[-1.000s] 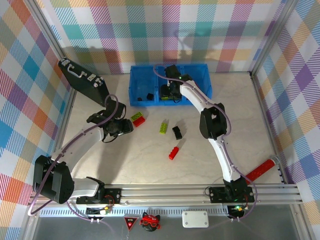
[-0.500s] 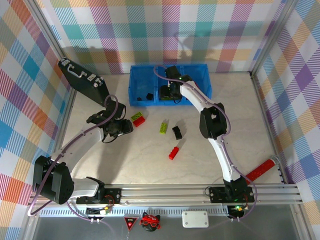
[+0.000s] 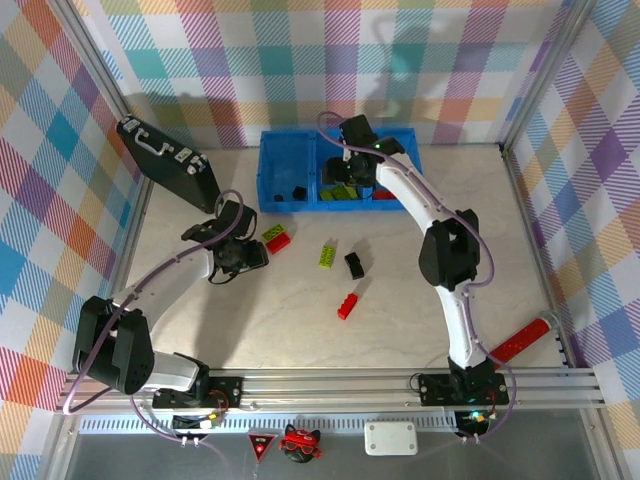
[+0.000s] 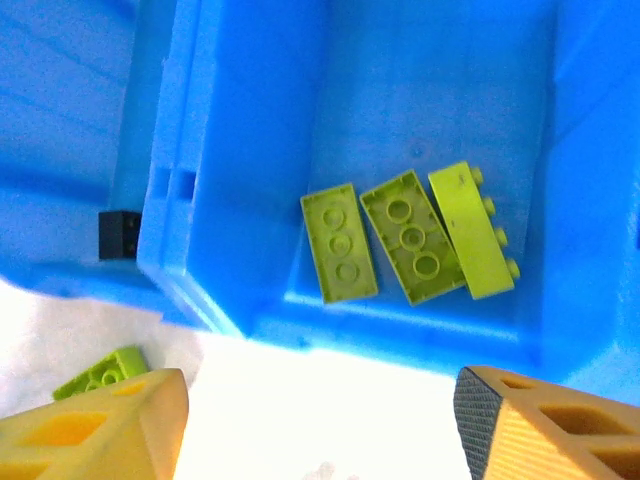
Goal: Sort the legos into containers by color
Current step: Place the lego in the container, then pick up the lego from the bottom-center of the table.
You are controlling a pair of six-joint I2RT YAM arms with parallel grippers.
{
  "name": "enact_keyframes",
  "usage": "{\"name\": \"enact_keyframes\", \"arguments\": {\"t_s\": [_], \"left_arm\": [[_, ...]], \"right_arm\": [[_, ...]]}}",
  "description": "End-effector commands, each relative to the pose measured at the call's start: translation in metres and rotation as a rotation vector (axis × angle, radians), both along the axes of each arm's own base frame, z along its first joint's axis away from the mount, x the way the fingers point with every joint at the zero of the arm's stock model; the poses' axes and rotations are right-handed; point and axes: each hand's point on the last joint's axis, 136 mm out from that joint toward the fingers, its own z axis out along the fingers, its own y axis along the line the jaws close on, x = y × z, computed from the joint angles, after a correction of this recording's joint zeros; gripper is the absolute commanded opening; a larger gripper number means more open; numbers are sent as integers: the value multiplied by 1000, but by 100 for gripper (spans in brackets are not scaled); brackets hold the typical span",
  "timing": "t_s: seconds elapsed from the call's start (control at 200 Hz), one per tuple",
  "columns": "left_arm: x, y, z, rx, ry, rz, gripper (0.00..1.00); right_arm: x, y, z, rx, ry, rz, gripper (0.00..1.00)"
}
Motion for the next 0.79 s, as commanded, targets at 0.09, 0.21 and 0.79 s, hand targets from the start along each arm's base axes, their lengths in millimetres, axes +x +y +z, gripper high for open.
{"name": "enact_keyframes", "arguments": {"t_s": [0.09, 0.21, 0.79], "left_arm": [[15, -7, 9, -21, -30, -10, 47], [19, -8, 9, -18, -34, -12, 47], [29, -11, 17, -10, -52, -32, 47]], "right_arm": [[-53, -2, 1, -37, 81, 106, 71], [-87, -4, -1, -67, 104, 194, 71], [-222, -63, -30, -100, 370, -209, 69]]}}
